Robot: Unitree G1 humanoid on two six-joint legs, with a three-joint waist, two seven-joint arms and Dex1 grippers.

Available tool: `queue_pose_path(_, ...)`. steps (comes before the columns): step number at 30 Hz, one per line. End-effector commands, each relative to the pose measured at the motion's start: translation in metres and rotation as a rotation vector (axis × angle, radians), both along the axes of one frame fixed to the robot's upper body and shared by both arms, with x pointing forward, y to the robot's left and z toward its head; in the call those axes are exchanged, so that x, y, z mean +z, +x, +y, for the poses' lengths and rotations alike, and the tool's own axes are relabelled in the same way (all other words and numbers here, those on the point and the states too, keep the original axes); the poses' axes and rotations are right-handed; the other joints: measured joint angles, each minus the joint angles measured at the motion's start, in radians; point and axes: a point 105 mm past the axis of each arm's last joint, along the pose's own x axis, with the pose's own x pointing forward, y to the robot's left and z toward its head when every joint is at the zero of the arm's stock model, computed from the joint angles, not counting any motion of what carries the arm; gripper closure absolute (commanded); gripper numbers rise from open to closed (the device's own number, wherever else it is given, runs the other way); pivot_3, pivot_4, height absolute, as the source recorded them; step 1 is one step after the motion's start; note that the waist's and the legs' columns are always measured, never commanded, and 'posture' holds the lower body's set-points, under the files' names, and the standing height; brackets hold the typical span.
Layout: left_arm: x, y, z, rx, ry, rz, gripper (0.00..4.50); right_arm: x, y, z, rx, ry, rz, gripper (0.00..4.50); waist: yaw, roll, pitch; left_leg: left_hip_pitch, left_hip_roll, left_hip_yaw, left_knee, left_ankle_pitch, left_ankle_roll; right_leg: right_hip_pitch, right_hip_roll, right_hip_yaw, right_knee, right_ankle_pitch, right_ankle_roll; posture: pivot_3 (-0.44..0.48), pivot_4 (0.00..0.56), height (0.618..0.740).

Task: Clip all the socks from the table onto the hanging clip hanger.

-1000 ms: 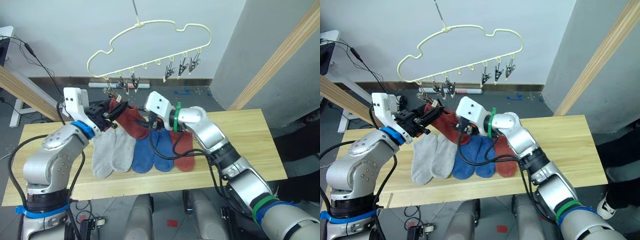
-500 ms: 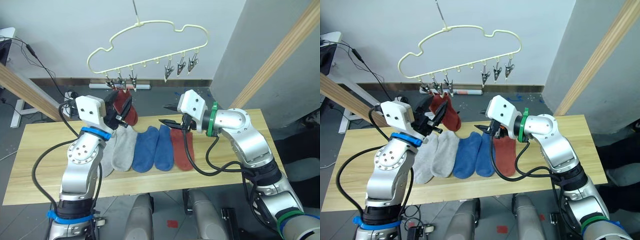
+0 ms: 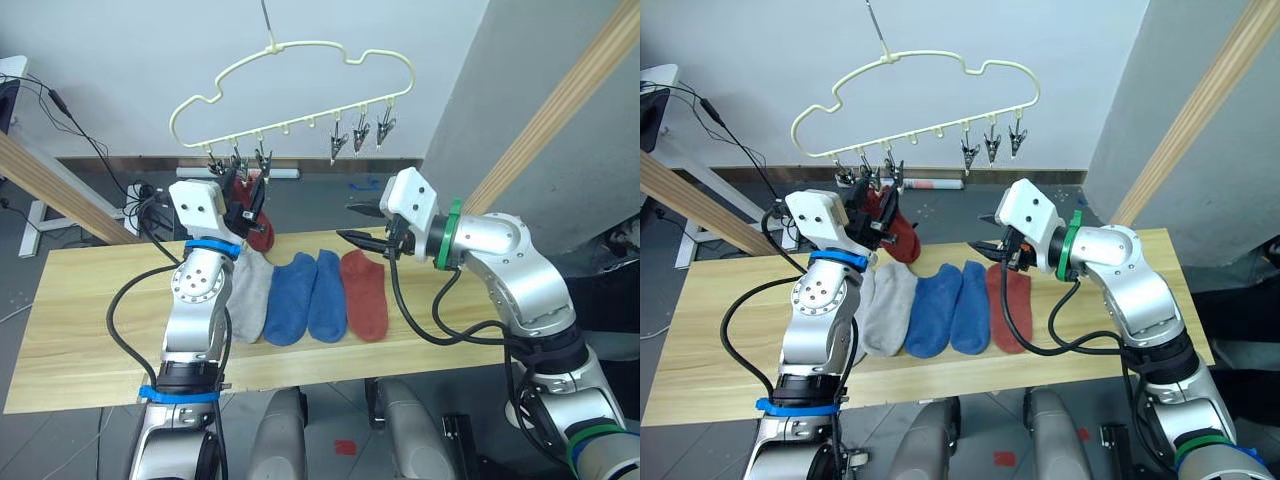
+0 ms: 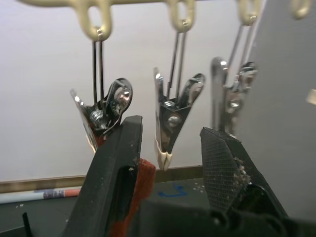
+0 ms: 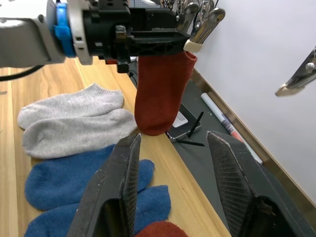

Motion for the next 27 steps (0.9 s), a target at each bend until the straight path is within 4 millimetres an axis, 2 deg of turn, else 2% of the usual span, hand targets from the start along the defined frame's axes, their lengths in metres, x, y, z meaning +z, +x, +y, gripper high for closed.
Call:
queue_pose_path(1, 0.016, -0.002, 0.001, 0.009, -0.027, -0.074, 2.37, 0.011, -0.008, -0.001, 0.022, 0.040, -0.046, 2.30, 0.000, 0.000, 0.000, 0.000, 0.000, 0.000, 0.000, 0.000, 0.000, 0.000, 0.000, 0.000, 0.000, 0.000, 0.000, -0.092, 0.356, 0.740)
queue_pose_path(14, 0.037, 0.000, -0.006, -0.014, -0.078, -0.141, 2.37, 0.013, -0.008, 0.000, 0.031, 0.065, -0.045, 2.30, 0.000, 0.000, 0.000, 0.000, 0.000, 0.000, 0.001, 0.000, 0.000, 0.000, 0.000, 0.000, 0.000, 0.000, 0.001, -0.090, 0.359, 0.740)
queue_pose_path(27, 0.043, -0.003, -0.007, -0.016, -0.064, -0.170, 2.37, 0.012, -0.007, 0.002, 0.038, 0.067, -0.045, 2.30, 0.001, 0.000, 0.000, 0.000, 0.000, 0.000, 0.001, 0.000, 0.000, 0.000, 0.000, 0.000, 0.001, 0.001, 0.001, -0.078, 0.345, 0.740)
